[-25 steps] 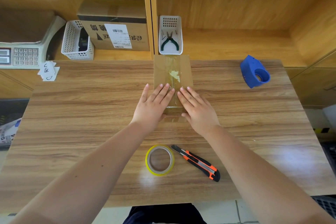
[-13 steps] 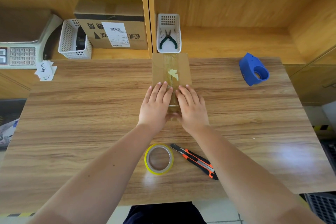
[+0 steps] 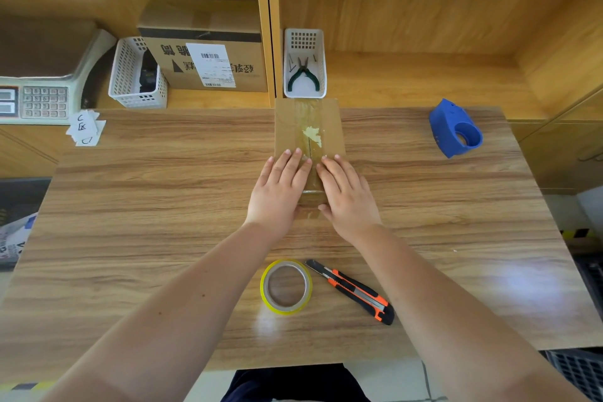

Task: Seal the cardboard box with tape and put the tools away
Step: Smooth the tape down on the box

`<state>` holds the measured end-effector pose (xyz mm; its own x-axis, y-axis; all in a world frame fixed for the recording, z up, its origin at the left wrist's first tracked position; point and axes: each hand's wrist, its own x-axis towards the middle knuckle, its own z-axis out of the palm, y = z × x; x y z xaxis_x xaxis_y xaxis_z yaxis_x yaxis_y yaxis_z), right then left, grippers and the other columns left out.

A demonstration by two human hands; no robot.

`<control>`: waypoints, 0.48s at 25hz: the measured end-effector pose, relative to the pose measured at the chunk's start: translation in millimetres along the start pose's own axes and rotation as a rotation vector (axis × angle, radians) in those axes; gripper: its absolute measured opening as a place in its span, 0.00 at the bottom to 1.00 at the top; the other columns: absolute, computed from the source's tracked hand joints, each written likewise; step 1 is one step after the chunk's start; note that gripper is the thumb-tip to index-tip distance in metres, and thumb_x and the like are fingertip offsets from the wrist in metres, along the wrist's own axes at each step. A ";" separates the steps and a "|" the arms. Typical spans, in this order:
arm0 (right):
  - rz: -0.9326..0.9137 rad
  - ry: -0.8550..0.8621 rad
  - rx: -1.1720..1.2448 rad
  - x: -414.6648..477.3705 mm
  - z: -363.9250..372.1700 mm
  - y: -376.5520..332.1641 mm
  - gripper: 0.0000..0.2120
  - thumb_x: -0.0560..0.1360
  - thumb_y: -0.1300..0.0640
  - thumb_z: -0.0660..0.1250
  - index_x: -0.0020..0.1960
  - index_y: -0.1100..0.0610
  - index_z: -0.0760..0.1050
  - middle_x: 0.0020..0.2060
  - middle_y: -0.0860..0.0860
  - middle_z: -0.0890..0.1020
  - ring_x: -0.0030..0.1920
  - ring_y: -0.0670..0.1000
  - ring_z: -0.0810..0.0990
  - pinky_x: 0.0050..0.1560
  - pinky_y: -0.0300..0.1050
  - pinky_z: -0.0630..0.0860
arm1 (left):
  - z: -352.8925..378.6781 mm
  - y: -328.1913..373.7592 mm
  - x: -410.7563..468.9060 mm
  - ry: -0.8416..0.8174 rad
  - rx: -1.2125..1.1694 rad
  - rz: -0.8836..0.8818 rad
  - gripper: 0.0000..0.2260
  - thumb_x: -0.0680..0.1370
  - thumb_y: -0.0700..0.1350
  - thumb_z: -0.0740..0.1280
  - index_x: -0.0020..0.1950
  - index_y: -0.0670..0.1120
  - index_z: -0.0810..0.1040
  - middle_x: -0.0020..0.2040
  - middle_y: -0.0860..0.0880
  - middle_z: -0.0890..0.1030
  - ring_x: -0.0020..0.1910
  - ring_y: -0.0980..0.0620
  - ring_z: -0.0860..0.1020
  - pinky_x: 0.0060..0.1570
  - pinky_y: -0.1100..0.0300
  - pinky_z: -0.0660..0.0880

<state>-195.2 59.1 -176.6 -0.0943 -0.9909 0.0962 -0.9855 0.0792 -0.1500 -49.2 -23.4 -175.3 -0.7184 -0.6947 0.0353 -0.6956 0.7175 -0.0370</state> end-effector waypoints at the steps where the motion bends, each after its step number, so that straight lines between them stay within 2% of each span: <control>1: -0.002 -0.003 -0.004 0.2 -0.6 0.3 0.36 0.66 0.59 0.77 0.70 0.61 0.66 0.71 0.56 0.70 0.73 0.59 0.65 0.62 0.57 0.74 | -0.8 -0.5 -0.2 -0.005 0.016 0.001 0.43 0.68 0.48 0.78 0.77 0.44 0.59 0.78 0.44 0.62 0.77 0.45 0.60 0.75 0.49 0.53; 5: -0.024 -0.012 -0.019 -0.1 -2.7 1.9 0.39 0.65 0.63 0.77 0.72 0.61 0.63 0.72 0.56 0.68 0.73 0.59 0.65 0.63 0.56 0.74 | -3.6 -0.7 0.1 -0.031 0.033 0.008 0.42 0.71 0.47 0.75 0.79 0.45 0.54 0.80 0.44 0.57 0.79 0.45 0.55 0.76 0.49 0.48; 8: -0.016 -0.023 -0.040 -1.6 -6.0 0.7 0.41 0.65 0.63 0.77 0.73 0.60 0.62 0.73 0.55 0.68 0.74 0.58 0.65 0.62 0.55 0.74 | -4.0 0.6 -0.1 -0.047 0.024 0.003 0.42 0.72 0.46 0.74 0.79 0.45 0.52 0.80 0.44 0.55 0.79 0.45 0.53 0.76 0.48 0.48; 10: -0.005 -0.035 -0.077 -1.3 -7.5 -0.7 0.41 0.65 0.60 0.77 0.73 0.60 0.62 0.73 0.55 0.68 0.74 0.58 0.64 0.65 0.57 0.71 | -5.4 2.0 -0.9 -0.059 -0.013 -0.009 0.42 0.72 0.46 0.74 0.79 0.46 0.52 0.80 0.45 0.54 0.79 0.46 0.53 0.76 0.47 0.53; 12: 0.008 -0.047 -0.083 0.0 -9.6 -2.7 0.41 0.66 0.55 0.77 0.74 0.58 0.61 0.74 0.53 0.66 0.76 0.58 0.60 0.71 0.59 0.62 | -11.2 1.5 -0.8 -0.061 -0.082 -0.016 0.41 0.72 0.46 0.74 0.79 0.48 0.53 0.80 0.46 0.54 0.79 0.46 0.53 0.72 0.48 0.62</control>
<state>-193.8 59.8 -166.8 -0.0976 -0.9940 0.0486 -0.9932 0.0943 -0.0679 -49.7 -21.2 -164.2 -0.7073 -0.7065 -0.0255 -0.7068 0.7060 0.0447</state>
